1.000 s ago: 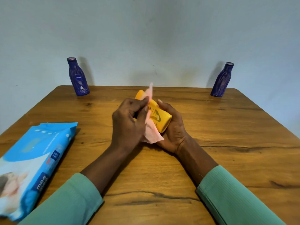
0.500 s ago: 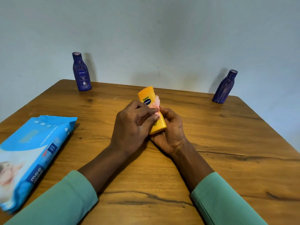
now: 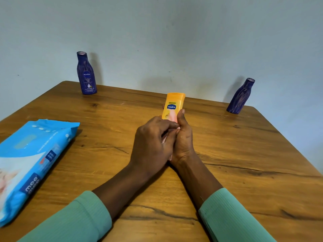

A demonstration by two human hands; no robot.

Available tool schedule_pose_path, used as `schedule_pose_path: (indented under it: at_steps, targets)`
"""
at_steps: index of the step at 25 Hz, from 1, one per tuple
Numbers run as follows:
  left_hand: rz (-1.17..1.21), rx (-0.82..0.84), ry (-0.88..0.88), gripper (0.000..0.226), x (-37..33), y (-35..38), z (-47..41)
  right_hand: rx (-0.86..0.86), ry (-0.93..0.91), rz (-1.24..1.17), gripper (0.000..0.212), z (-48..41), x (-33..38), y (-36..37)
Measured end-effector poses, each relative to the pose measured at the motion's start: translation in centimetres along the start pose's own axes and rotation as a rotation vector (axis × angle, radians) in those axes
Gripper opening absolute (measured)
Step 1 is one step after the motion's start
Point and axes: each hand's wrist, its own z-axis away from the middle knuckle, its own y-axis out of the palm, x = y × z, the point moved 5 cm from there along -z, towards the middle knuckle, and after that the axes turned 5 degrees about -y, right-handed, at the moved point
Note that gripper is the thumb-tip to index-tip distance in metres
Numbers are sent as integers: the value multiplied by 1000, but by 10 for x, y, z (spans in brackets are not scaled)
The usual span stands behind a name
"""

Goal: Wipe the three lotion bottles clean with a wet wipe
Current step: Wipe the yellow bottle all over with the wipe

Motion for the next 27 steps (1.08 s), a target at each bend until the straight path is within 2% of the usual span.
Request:
schedule_pose_path:
  at_steps: [2, 6, 11, 15, 17, 22, 27]
  targets:
    - [-25, -8, 41, 17, 4, 0, -9, 12, -18, 25, 53, 1, -1, 2]
    - [-21, -182, -97, 17, 33, -18, -25, 86, -44, 68, 57, 2, -9, 9]
    - [17, -31, 116, 14, 2, 1, -11, 71, -29, 18, 61, 3, -10, 1]
    - [-3, -210, -19, 17, 34, -22, -34, 79, -23, 97, 66, -3, -17, 9]
    - [-22, -223, -49, 18, 39, -24, -34, 65, -32, 114, 67, -4, -16, 9]
    - [-54, -129, 148, 12, 4, -6, -25, 51, -20, 168, 59, -6, -13, 5]
    - [-28, -328, -88, 18, 48, -37, -48, 132, 11, 282, 71, 0, -17, 15]
